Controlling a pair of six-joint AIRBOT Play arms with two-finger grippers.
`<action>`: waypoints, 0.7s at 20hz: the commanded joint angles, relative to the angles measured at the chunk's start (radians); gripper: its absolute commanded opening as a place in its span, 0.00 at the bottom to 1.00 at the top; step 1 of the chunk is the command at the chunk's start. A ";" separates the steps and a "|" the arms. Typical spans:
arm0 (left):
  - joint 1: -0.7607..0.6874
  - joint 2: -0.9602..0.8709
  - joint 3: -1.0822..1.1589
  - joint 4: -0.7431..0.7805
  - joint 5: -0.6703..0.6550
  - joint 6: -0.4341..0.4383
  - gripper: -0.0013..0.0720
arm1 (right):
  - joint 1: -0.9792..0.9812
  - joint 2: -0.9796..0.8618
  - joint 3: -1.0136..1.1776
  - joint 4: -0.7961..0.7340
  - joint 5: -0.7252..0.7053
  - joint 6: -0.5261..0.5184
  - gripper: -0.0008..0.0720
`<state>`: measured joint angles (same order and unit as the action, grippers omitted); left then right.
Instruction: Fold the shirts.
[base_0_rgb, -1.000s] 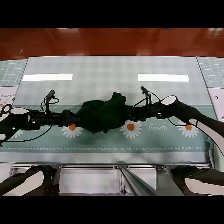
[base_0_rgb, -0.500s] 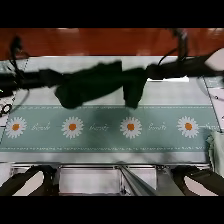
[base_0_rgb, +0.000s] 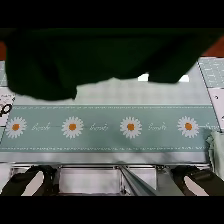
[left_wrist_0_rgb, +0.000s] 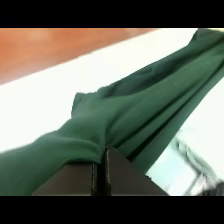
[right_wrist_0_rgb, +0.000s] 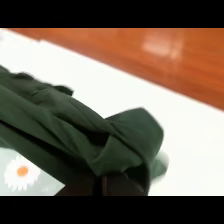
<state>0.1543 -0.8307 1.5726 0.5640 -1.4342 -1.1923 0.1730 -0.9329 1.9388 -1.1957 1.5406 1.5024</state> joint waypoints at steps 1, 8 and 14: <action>0.000 0.101 -0.051 0.050 -0.119 -0.052 0.05 | -0.001 0.046 0.022 -0.009 0.164 0.019 0.05; -0.108 0.143 -0.576 0.060 -0.070 -0.051 0.05 | 0.076 0.067 -0.529 0.130 0.055 -0.003 0.05; -0.327 -0.171 -0.854 0.210 0.441 -0.006 0.05 | 0.109 -0.150 -0.889 0.026 -0.396 -0.021 0.05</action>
<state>-0.0952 -0.8463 0.8127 0.7185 -1.2617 -1.2179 0.2726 -0.9676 1.1740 -1.1221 1.3678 1.4883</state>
